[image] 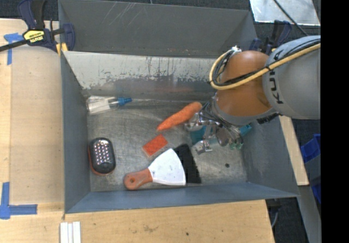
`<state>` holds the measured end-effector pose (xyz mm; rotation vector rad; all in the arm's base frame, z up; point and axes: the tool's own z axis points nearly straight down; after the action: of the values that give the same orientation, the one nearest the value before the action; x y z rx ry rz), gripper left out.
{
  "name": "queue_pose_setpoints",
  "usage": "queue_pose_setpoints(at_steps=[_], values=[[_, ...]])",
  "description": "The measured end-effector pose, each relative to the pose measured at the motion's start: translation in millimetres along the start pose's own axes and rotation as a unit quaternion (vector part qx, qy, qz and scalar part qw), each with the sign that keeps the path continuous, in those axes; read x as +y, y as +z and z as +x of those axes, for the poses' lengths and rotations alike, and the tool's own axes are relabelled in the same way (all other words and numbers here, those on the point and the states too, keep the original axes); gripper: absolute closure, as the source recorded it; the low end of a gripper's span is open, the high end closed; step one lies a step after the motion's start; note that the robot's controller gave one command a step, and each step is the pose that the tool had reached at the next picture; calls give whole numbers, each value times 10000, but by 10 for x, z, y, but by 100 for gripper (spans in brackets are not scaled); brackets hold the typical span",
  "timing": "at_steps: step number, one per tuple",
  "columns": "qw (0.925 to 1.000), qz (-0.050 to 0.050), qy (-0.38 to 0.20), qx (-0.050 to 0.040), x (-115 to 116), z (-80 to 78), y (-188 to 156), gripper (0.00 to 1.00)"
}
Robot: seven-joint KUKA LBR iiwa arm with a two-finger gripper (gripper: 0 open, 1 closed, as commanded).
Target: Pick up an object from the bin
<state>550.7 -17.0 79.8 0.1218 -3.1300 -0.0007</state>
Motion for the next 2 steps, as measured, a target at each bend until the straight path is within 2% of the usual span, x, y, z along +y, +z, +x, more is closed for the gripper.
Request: queue_pose_setpoints(at_steps=[2], values=[[10000, -3, -3, 18, 12, 25, -42, 100]])
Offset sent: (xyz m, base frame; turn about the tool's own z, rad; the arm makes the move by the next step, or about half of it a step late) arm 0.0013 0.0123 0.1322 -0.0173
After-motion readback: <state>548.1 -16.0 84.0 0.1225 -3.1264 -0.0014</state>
